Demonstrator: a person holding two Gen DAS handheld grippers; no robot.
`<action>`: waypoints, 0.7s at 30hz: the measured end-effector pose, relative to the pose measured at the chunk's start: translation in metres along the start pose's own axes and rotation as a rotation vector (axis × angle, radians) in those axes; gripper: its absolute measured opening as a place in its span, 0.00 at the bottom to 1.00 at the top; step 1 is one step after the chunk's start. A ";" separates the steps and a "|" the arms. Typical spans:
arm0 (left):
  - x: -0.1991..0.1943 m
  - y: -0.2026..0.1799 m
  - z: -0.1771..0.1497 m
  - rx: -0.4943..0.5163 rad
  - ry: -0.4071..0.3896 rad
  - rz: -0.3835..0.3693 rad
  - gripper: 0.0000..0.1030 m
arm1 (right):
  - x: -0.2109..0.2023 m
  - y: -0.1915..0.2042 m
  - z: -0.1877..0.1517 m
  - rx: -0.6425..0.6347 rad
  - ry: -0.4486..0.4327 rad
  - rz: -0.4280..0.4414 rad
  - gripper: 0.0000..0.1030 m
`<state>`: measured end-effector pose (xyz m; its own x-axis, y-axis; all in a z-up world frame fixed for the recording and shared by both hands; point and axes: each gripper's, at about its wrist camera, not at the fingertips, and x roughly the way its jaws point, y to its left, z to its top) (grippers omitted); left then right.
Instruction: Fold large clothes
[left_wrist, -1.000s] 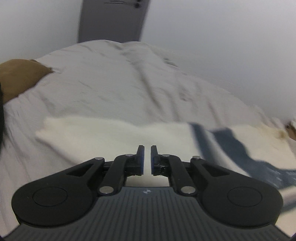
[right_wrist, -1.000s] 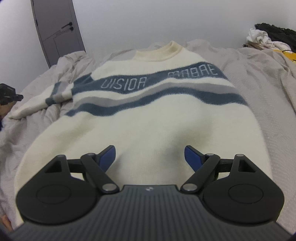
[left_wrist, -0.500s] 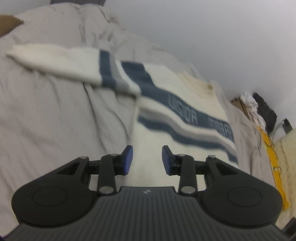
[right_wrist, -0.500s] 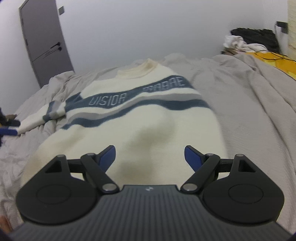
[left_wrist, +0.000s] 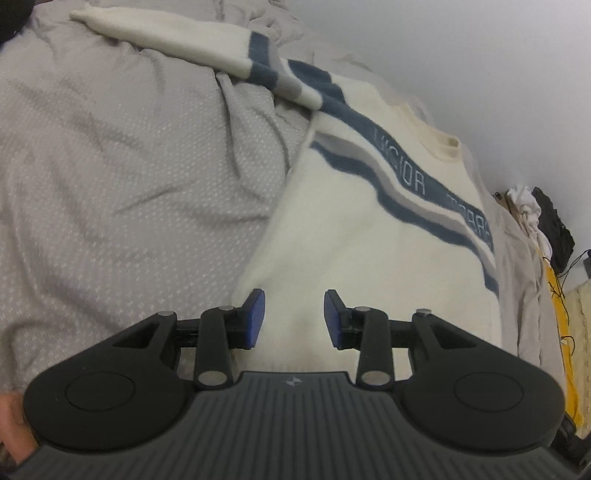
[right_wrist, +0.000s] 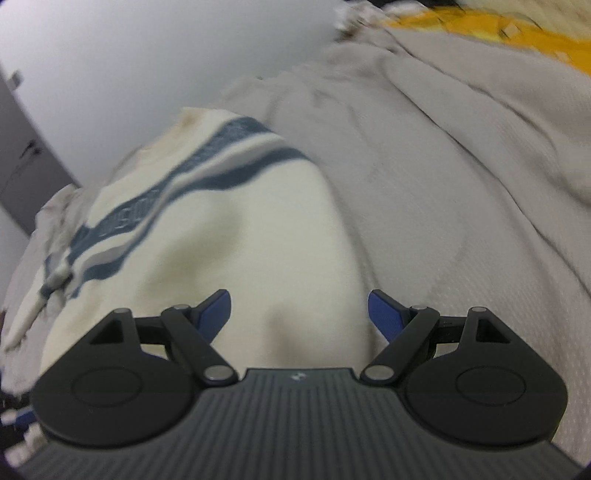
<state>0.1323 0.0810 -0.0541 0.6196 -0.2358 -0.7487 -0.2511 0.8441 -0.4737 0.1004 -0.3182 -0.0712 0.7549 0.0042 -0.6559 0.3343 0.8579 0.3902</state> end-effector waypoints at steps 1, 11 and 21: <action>0.000 -0.001 -0.001 0.010 -0.006 0.003 0.39 | 0.004 -0.005 0.000 0.029 0.014 -0.011 0.80; -0.018 0.016 -0.006 -0.057 -0.077 -0.025 0.41 | 0.030 -0.024 -0.003 0.184 0.092 -0.004 0.79; 0.000 0.032 -0.006 -0.130 0.024 -0.079 0.49 | 0.012 -0.019 -0.001 0.185 0.066 0.055 0.28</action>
<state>0.1199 0.1054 -0.0719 0.6235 -0.3123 -0.7168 -0.2974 0.7532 -0.5868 0.1022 -0.3340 -0.0875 0.7380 0.0874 -0.6691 0.3964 0.7463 0.5347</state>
